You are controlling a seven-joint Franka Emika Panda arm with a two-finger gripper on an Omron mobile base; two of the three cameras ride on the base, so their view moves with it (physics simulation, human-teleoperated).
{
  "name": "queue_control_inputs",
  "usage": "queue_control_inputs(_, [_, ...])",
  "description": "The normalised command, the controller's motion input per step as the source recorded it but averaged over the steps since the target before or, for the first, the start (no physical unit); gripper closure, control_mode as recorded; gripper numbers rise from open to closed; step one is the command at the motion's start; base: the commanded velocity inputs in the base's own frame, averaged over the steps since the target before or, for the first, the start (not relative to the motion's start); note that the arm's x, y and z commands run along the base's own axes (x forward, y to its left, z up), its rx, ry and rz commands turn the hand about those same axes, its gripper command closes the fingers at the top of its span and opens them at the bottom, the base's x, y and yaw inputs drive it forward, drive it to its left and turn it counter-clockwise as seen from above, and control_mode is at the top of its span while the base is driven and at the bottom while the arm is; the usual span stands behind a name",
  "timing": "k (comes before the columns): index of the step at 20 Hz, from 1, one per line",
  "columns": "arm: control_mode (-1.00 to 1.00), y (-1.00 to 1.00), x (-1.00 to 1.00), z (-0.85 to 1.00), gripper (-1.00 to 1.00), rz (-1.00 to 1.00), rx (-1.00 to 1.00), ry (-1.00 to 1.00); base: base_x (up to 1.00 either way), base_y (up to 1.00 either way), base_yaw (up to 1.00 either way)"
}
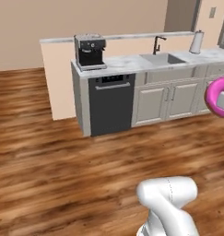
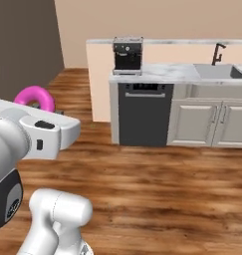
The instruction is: Take the donuts from the fridge and place them on the empty tray on the dining counter.
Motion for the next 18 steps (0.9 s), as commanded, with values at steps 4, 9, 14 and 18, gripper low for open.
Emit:
queue_control_inputs(4, [1.0, 0.0, 0.0, 0.0, 1.0, 0.0, 0.0, 0.0, 0.58, 1.0, 0.0])
queue_control_inputs(9, [1.0, 0.0, 0.0, 0.0, 1.0, 0.0, 0.0, 0.0, 1.0, 0.92, -0.08])
queue_control_inputs(14, [1.0, 0.0, 0.0, 0.0, 1.0, 0.0, 0.0, 0.0, 1.0, 0.79, -0.15])
queue_control_inputs(18, [1.0, 0.0, 0.0, 0.0, 1.0, 0.0, 0.0, 0.0, 1.0, 0.72, -0.1])
